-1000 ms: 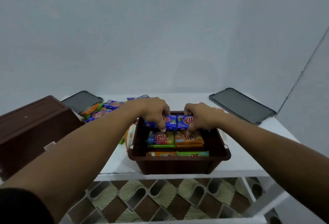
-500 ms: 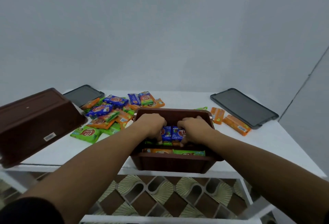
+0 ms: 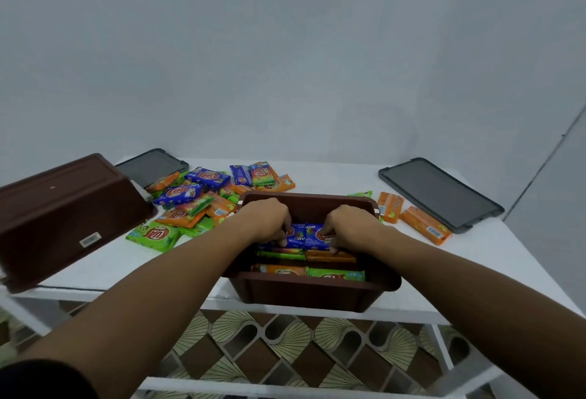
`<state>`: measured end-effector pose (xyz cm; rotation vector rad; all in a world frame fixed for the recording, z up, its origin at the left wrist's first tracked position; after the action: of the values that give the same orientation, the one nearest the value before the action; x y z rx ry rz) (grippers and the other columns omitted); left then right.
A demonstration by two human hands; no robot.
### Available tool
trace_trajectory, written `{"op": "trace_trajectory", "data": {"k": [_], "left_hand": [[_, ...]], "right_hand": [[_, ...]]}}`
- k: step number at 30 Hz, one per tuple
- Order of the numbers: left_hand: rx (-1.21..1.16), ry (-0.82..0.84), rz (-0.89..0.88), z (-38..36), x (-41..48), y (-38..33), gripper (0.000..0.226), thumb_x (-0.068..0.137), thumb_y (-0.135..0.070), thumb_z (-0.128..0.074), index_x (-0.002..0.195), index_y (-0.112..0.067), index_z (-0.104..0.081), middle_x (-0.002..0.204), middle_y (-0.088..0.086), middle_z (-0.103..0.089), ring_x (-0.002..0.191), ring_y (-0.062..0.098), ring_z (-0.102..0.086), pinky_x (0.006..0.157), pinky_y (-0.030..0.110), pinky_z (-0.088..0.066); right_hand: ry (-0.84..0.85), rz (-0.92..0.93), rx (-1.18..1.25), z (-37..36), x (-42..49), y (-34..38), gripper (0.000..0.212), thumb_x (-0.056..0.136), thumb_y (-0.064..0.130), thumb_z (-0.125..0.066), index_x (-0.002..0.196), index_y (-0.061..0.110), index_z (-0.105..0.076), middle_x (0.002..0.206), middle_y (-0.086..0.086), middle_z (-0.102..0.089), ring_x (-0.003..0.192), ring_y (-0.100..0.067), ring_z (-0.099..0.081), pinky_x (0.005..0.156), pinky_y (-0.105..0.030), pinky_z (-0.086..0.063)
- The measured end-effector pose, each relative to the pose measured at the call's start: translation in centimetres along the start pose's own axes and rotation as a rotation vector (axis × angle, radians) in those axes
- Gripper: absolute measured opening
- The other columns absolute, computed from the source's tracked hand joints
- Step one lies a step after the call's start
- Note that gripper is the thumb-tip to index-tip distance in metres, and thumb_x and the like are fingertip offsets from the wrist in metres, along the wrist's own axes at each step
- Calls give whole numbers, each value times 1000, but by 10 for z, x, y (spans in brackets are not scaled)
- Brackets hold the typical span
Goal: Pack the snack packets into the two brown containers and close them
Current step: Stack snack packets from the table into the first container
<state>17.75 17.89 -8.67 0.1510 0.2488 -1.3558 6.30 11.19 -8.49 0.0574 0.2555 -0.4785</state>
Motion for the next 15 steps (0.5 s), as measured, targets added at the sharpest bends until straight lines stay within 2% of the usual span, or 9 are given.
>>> {"op": "trace_trajectory", "data": {"k": [4,6,9,11,13,15], "left_hand": [[-35,54,-24,3,-2,-1,35,93,-34,-72,125,-20,-72,126,-2,-67,116,19,-60,91,33,-52],[-105,22,-58,15,-4,-2,22,96,-26,-68,116,-21,-75,120,-5,-70,108,14,-62,87,29,-51],[-274,-145,-67,44,-8,7,13,95,-18,-67,100,-19,-78,102,-5,-75,90,13,-68,78,27,-55],[-404,-245,-49,62,-11,16,10,95,-15,-66,94,-15,-77,88,-6,-72,77,13,-69,67,23,-53],[-489,-344,-18,79,-13,24,10,97,-15,-64,91,-14,-72,81,-11,-66,69,8,-64,61,19,-45],[-544,-450,14,93,-14,32,11,100,-18,-61,98,-17,-71,84,-10,-65,74,4,-61,62,18,-41]], "right_hand": [[3,62,24,5,-2,2,50,88,33,-75,135,21,-64,134,1,-64,120,-20,-59,96,-34,-52],[-14,90,150,14,-2,1,38,91,29,-71,128,19,-69,129,2,-68,111,-18,-65,91,-32,-55],[-171,77,361,41,-2,-6,17,92,18,-69,106,17,-79,102,6,-74,93,-8,-67,79,-23,-54],[-277,51,467,59,-2,-12,9,88,16,-73,93,16,-81,82,12,-70,81,-2,-63,74,-22,-51],[-345,20,549,72,0,-21,3,84,16,-77,84,17,-80,76,13,-69,75,-2,-62,70,-21,-49],[-414,-8,592,85,3,-29,4,82,15,-79,79,18,-77,75,12,-68,73,-3,-62,67,-20,-48]]}}
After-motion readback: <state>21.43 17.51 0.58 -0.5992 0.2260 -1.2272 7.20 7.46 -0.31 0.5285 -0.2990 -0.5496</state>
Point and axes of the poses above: each hand's wrist, its own x-axis towards the middle knuckle, its own z-axis out of the back of the hand, y = z × x, the point moved 9 cm from there along x, towards the middle knuckle
